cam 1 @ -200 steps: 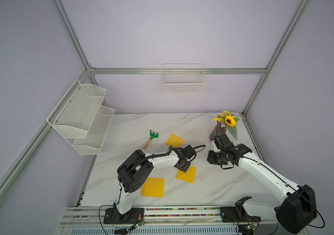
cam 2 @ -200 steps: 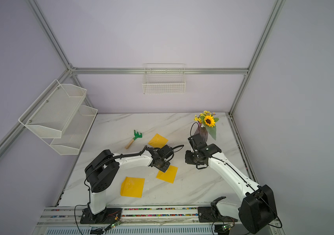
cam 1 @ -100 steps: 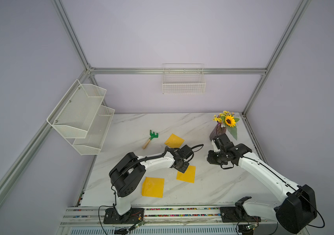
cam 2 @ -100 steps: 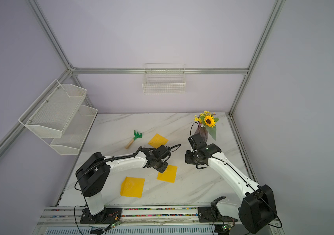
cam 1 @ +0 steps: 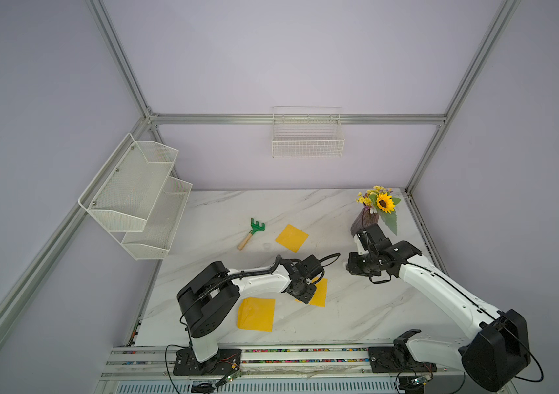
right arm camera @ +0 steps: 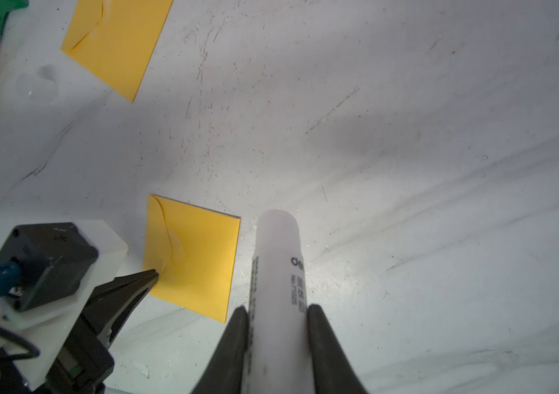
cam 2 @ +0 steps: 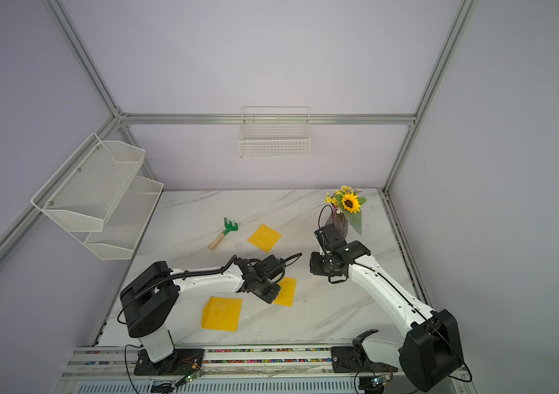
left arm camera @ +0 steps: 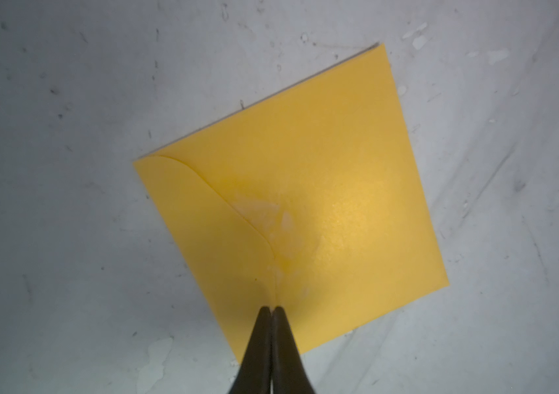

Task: Seal the envelope with a glue stick
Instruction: Seal the envelope at the center of the board, then adjust the envelope at the center of the board.

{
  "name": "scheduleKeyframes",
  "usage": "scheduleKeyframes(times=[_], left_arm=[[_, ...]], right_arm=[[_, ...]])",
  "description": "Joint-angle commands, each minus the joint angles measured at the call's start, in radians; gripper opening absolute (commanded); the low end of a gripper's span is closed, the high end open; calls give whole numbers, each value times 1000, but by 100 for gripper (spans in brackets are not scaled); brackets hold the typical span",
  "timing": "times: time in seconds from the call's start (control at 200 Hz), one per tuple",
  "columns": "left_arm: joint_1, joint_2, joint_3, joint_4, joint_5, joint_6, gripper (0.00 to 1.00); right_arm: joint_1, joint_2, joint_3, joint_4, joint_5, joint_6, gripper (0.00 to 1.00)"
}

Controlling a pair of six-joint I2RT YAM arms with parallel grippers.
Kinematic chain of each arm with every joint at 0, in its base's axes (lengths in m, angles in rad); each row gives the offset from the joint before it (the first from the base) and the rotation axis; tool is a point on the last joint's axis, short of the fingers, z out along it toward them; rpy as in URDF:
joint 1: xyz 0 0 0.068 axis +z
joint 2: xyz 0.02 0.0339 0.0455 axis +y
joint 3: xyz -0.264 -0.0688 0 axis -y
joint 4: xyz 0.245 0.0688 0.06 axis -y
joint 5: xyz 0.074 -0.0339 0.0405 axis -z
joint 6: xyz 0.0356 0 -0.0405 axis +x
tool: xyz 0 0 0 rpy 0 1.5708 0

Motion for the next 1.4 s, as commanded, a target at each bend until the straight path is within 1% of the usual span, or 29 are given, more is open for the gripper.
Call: scheduleKeyframes(times=[0.0,0.21,0.46,0.56,0.84,1.13,1.395], left_arm=[[-7,16,-22,45,20,-41,5],[-7,63,-45,65,28,-41,4],[-5,-52,4,16,-20,-8,4],[-4,-67,14,14,-23,-2,4],[3,-8,25,14,-50,6,4],[16,92,23,59,20,12,4],[33,17,48,41,-19,31,4]], right_arm=[[-6,-4,9,-3,-2,-12,0],[-6,-2,5,-5,0,-16,0],[-6,-4,23,-21,5,-16,0],[-5,-5,17,-11,-2,-13,0],[-6,5,21,-13,-2,-13,0],[-6,6,12,-14,-9,-20,0],[-6,5,25,-16,5,-28,0]])
